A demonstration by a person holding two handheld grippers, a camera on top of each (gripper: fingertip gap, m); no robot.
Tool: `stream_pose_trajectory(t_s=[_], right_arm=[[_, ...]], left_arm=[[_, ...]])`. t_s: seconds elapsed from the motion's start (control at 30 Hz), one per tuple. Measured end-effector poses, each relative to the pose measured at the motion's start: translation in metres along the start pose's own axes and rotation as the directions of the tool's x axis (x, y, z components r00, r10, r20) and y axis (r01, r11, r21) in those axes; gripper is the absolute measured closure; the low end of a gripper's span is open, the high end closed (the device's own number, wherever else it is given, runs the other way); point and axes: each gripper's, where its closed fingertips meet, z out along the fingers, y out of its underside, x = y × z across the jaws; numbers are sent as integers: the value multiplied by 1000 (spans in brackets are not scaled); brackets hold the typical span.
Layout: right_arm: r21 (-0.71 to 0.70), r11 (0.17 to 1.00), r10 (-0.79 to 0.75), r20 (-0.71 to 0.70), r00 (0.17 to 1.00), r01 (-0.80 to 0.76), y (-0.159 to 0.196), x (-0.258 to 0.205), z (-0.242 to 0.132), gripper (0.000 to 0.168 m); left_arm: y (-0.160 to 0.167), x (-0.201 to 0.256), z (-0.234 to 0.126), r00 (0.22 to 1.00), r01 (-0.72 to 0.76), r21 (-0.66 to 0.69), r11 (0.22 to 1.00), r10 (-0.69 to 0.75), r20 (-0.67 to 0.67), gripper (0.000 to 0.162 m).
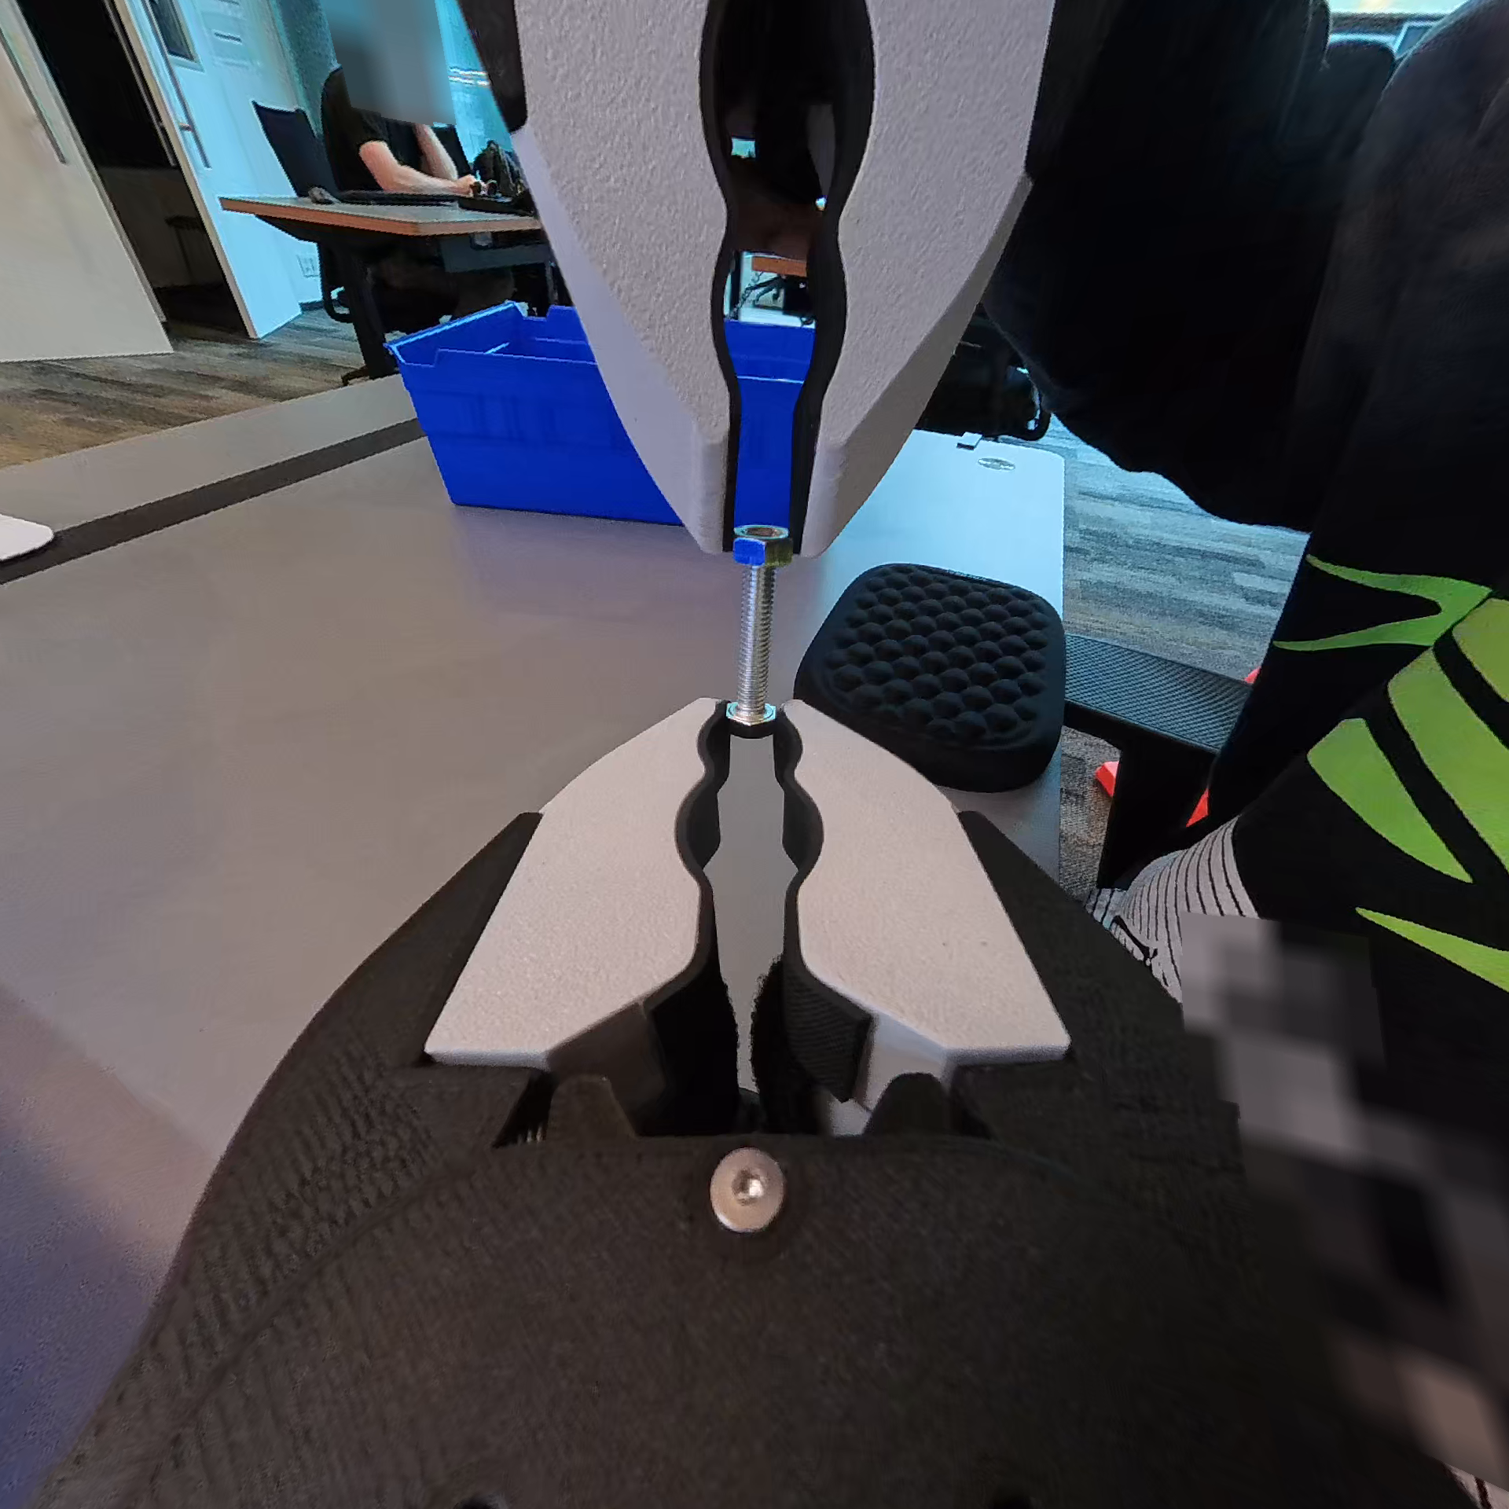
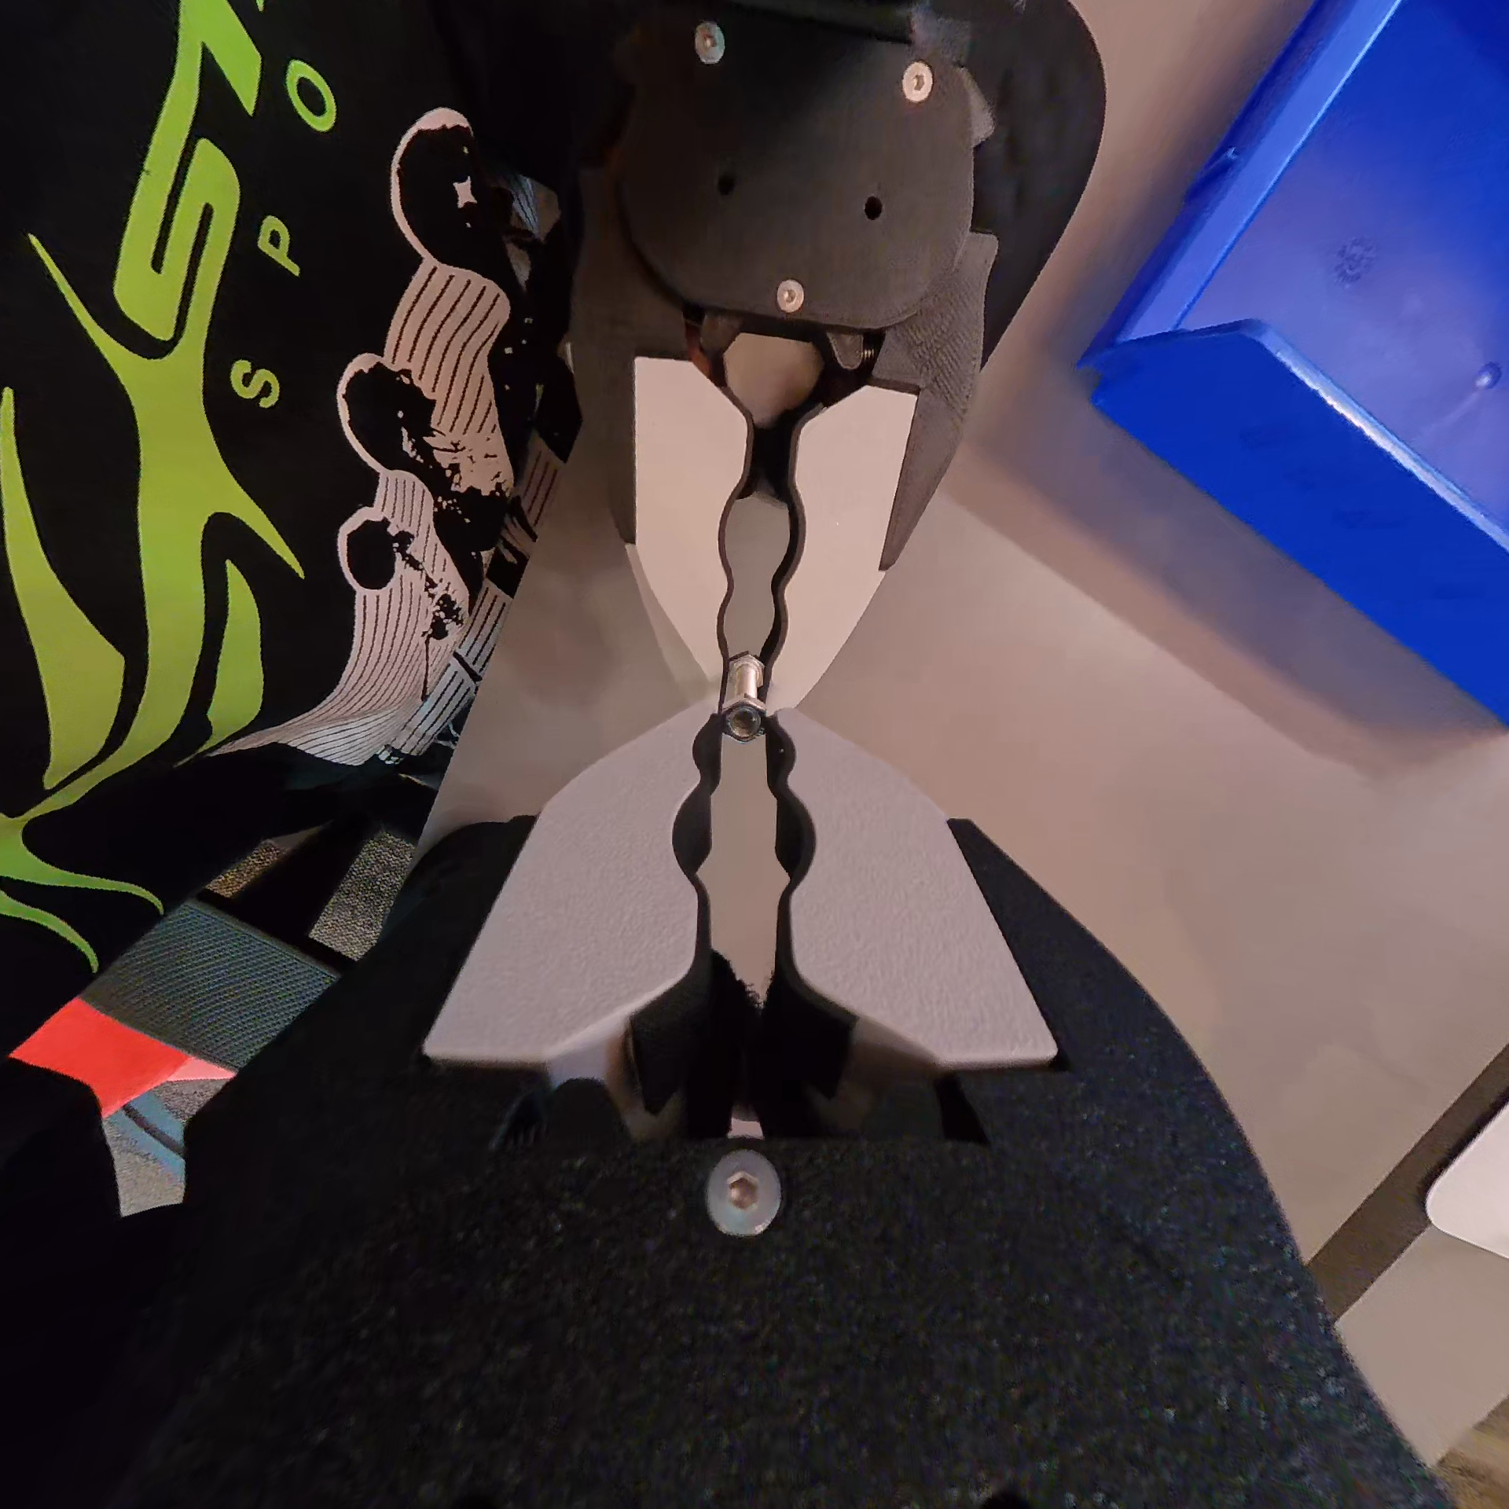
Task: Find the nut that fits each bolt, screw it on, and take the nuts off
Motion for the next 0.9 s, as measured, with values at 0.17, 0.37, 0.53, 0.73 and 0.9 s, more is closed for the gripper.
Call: stream_pose_trajectory(t_s=[0.17,0.37,0.53,0.73,0.9], right_arm=[[9,1000,-8,0,1000,8,-1,0,-1,157],[25,1000,-9,-5,1000,9,-3,0,-2,155],[44,999,-5,1,1000,4,-5,-2,-2,151],[256,963,103,-71,992,-82,-14,6,-9,115],[682,710,363,-141,921,-175,-23,21,-20,95]], left_arm=[[-1,0,0,1000,4,6,1000,-3,-10,152],[0,1,0,1000,5,7,1000,-5,-18,152],[-1,0,-1,1000,7,15,1000,-7,-17,152],[-6,-6,-5,1000,11,50,999,-11,8,152],[-12,-16,-6,999,18,86,996,-21,30,152]])
